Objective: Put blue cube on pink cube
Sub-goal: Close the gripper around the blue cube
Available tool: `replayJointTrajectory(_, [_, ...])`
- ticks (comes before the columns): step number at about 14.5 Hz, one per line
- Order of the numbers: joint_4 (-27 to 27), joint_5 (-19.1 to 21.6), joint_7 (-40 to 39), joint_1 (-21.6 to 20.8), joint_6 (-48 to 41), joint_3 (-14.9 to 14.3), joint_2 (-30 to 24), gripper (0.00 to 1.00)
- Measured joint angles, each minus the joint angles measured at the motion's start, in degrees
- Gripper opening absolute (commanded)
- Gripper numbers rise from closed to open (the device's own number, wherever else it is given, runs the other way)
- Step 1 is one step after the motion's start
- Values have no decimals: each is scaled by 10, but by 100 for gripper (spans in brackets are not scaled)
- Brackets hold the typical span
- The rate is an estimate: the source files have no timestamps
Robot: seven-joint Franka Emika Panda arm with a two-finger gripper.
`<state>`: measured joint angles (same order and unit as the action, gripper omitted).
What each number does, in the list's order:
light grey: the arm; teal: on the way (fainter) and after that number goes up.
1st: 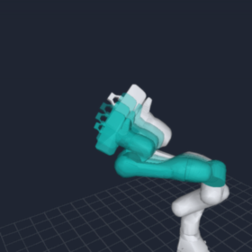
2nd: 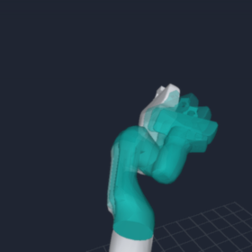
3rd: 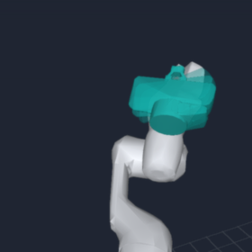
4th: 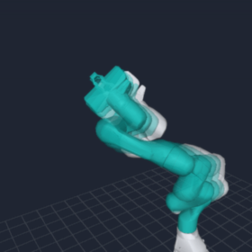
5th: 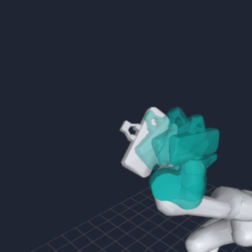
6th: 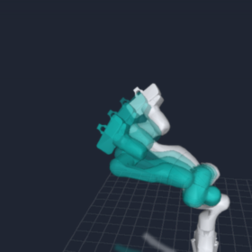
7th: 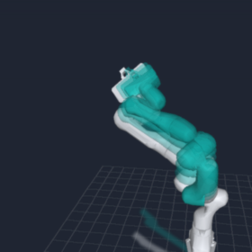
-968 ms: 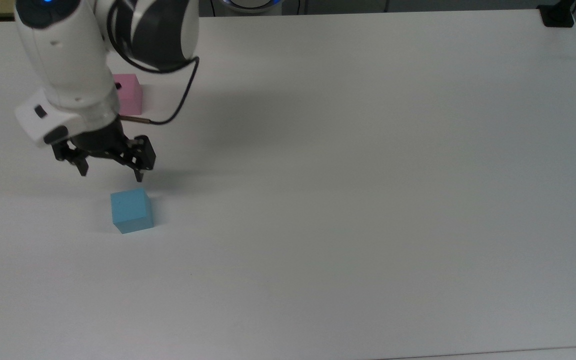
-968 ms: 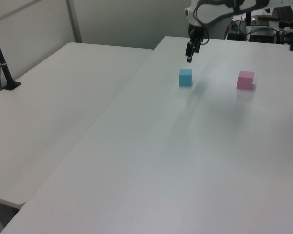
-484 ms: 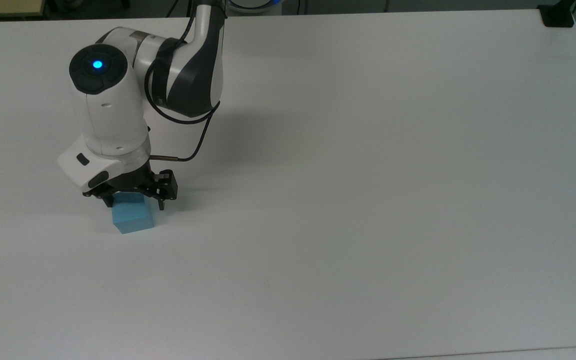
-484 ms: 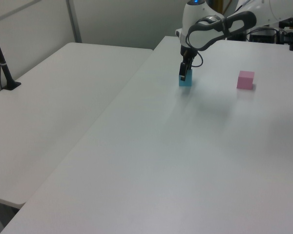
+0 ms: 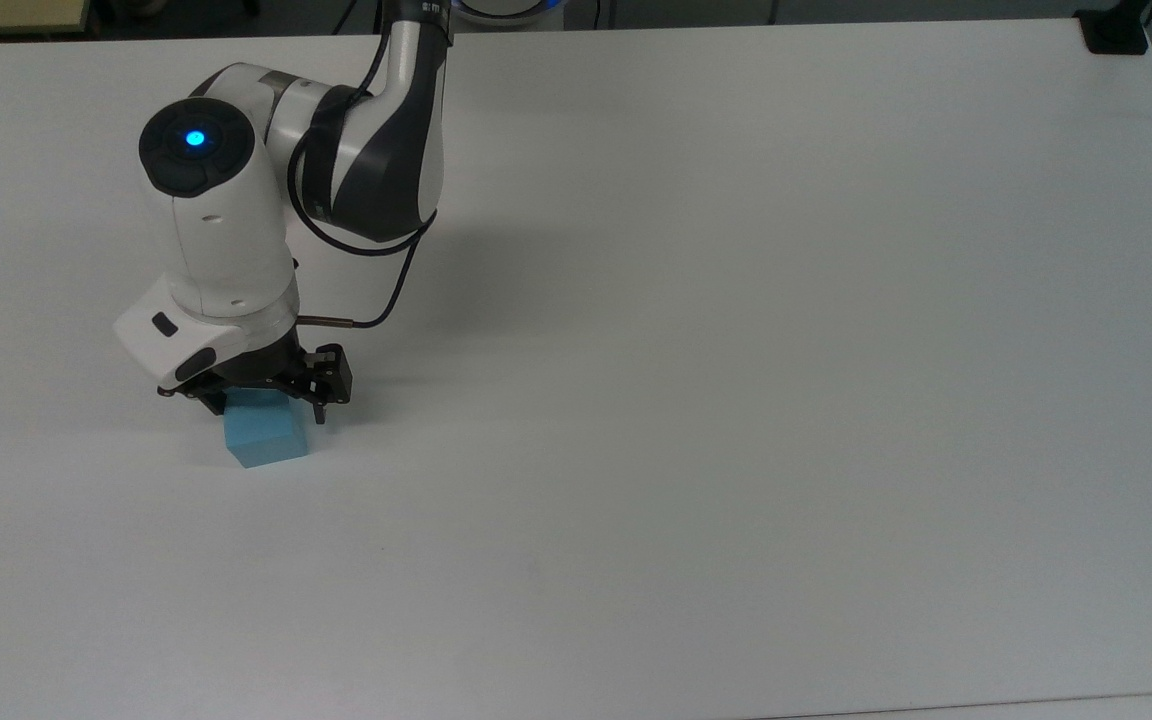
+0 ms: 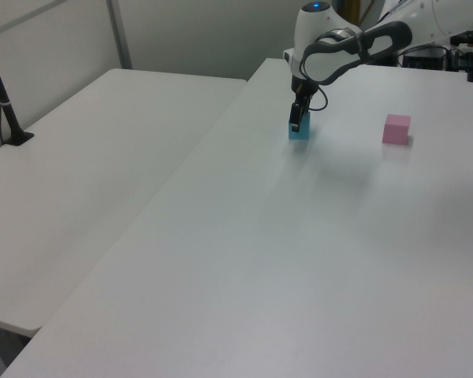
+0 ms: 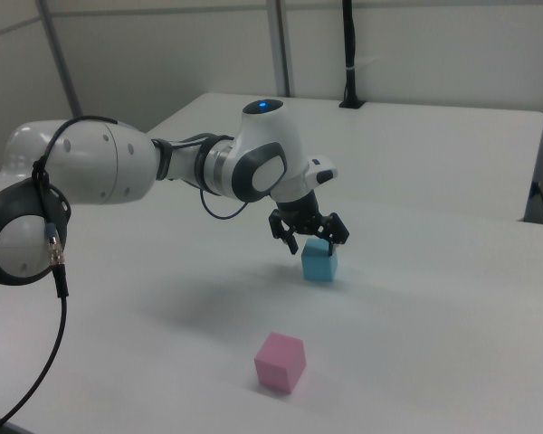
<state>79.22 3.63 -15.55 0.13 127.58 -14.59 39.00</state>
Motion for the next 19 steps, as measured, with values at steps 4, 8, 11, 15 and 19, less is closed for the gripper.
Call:
replayJointTrajectory(4, [-3, 0, 0, -1, 0, 0, 1, 100])
replayJointTrajectory(8, [-15, 0, 0, -1, 0, 0, 0, 100])
replayJointTrajectory(11, [-24, 0, 0, -2, -8, 0, -8, 100])
replayJointTrajectory(15, [-26, 0, -14, -2, -10, -8, -10, 100])
replayJointTrajectory(19, [-24, 0, -23, 2, -10, -12, -4, 100])
